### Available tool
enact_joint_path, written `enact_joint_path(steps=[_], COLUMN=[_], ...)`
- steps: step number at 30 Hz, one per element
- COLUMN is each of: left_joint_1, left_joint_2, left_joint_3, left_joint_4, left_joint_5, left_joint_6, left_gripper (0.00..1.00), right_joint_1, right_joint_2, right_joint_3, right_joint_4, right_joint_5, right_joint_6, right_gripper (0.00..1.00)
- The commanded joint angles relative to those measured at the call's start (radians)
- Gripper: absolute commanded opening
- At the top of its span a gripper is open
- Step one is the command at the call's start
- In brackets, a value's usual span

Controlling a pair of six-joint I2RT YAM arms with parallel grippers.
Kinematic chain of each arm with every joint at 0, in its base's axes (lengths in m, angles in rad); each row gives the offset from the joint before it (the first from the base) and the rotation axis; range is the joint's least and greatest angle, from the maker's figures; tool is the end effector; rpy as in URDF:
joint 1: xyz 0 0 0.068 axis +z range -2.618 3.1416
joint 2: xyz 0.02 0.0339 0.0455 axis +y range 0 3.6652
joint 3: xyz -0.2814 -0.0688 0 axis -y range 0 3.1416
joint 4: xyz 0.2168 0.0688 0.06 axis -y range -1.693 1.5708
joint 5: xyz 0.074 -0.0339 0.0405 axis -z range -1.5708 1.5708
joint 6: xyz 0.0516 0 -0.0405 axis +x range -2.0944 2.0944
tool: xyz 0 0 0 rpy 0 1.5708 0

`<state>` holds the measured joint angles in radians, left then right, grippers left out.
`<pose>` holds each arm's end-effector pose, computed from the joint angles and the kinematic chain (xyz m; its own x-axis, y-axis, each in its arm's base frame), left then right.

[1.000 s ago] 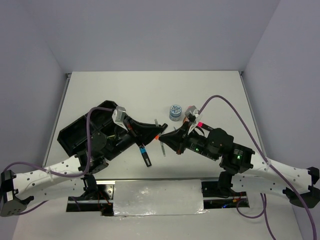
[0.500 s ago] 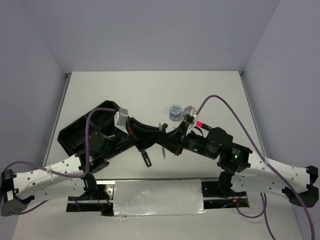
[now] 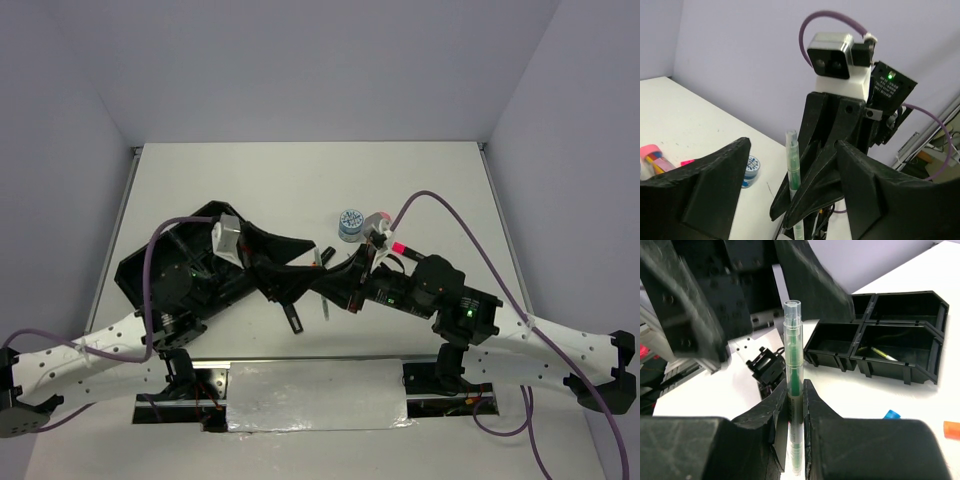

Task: Sort the stationery into containers
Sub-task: Close the pen cap on the pen.

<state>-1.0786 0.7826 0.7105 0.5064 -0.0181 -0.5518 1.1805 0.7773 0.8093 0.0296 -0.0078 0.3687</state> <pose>0.0740 -0.1361 0.4090 -0.2885 -0.5711 -0.7685 0.8480 0.2203 -0.4820 0.0603 0.1477 0.3855 -0.3125 0.1876 -0.9312 -0.8738 0.3276 0.3593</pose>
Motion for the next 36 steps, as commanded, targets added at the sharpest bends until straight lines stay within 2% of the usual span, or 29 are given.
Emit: enact_joint_path(steps=[1,6,10,20,23,26,27,31,36], left_joint_1=[-0.004,-0.004,-0.004,-0.004,-0.004,-0.004,-0.006,-0.004,-0.007], left_joint_2=[-0.037,-0.006,-0.005,0.015,0.026,0.027,0.027,0.029,0.041], left_joint_3=[0.076,0.122,0.109,0.075,0.072,0.06,0.058,0.029,-0.064], left_joint_4=[-0.006,-0.08,-0.074,-0.075,-0.078,-0.071,-0.071,-0.068,-0.016], left_joint_5=[-0.069,-0.083,-0.083,-0.063,-0.046,-0.028,-0.025,0.003,0.05], left_joint_6=[0.044,0.052,0.039,-0.008,-0.023,-0.042,-0.046,-0.082,-0.145], left_gripper=[0.79,0.7,0.56,0.51,0.18,0.14,0.0,0.0,0.0], right_joint_1=[0.004,0.002,0.004,0.005,0.004,0.004,0.002,0.001,-0.044], right_joint_2=[0.004,0.007,0.011,0.019,0.02,0.023,0.025,0.034,0.131], right_joint_3=[-0.007,-0.004,-0.001,0.027,0.031,0.047,0.053,0.102,0.422], right_joint_4=[0.035,0.036,0.043,0.024,0.02,0.01,0.006,-0.011,-0.138], right_joint_5=[-0.021,-0.043,-0.046,-0.035,-0.023,-0.012,-0.009,0.049,0.086], right_joint_6=[-0.008,-0.008,-0.008,-0.019,-0.025,-0.031,-0.033,-0.082,-0.178], right_gripper=[0.0,0.0,0.0,0.0,0.0,0.0,0.0,0.0,0.0])
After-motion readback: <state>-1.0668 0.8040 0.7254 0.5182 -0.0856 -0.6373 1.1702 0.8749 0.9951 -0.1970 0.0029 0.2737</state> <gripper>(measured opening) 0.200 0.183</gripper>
